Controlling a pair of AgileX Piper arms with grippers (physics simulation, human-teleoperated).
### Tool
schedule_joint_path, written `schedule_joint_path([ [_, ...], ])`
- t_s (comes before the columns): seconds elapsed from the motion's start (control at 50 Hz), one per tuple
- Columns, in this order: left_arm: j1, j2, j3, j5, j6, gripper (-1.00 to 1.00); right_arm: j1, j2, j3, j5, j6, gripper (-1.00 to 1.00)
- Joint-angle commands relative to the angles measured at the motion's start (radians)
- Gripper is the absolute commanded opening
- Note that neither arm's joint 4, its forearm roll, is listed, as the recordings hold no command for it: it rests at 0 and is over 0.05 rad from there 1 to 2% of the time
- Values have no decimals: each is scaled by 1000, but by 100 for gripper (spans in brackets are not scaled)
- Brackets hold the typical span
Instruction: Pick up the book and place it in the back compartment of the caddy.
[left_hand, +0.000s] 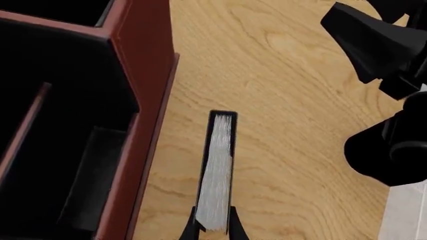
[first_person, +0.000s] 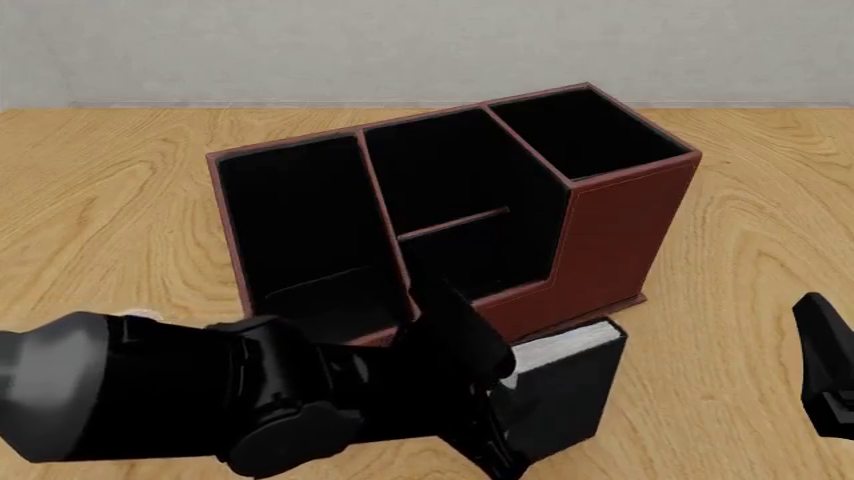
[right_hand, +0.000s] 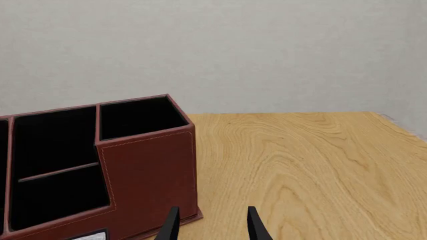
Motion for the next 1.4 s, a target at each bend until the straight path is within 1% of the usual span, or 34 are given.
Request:
schedule_joint_path([
  [0.02,-8,-43,5,-10,40,-100,0,0,2,-2,0,100],
  [0.04,-8,-43,5,-10,40,-100,0,0,2,-2,0,100],
  [0.12,0,-74,13,-15,79,-100,0,0,0,0,0,100],
  [0.18,30,-88,19,-16,139,-100,0,0,-1,1,0,100],
  [0.22,19,-101,22,-18,166,-100,0,0,-2,2,0,100],
  [0.4,11,-137,36,-29,214,-100,0,0,-3,3,0,100],
  [0.44,28,-159,44,-34,227,-100,0,0,-3,3,0,100],
  [0.5,21,-173,44,-29,233,-100,0,0,-3,3,0,100],
  [0.52,24,-190,48,-31,245,-100,0,0,-3,3,0,100],
  [0.6,32,-225,53,-23,249,-100,0,0,-3,3,0,100],
  [0.64,38,-266,58,-15,245,-100,0,0,-3,3,0,100],
  [0.66,36,-285,63,-17,229,-100,0,0,-3,3,0,100],
  [0.68,36,-286,63,-17,229,-100,0,0,-3,3,0,100],
  [0.7,41,-304,60,-8,209,-100,0,0,-3,3,0,100],
  [0.74,41,-317,57,3,212,-100,0,0,-3,3,0,100],
  [0.76,44,-327,58,6,202,-100,0,0,-3,3,0,100],
  [0.88,48,-363,45,39,193,-100,0,0,-3,3,0,100],
  [0.96,66,-403,25,78,197,-100,0,0,-3,3,0,100],
  [1.04,88,-439,6,112,178,-100,0,0,-3,3,0,100],
  [1.28,109,-455,-58,202,196,-100,0,0,-3,3,0,100],
  [1.4,105,-451,-71,219,188,-100,0,0,-3,3,0,100],
])
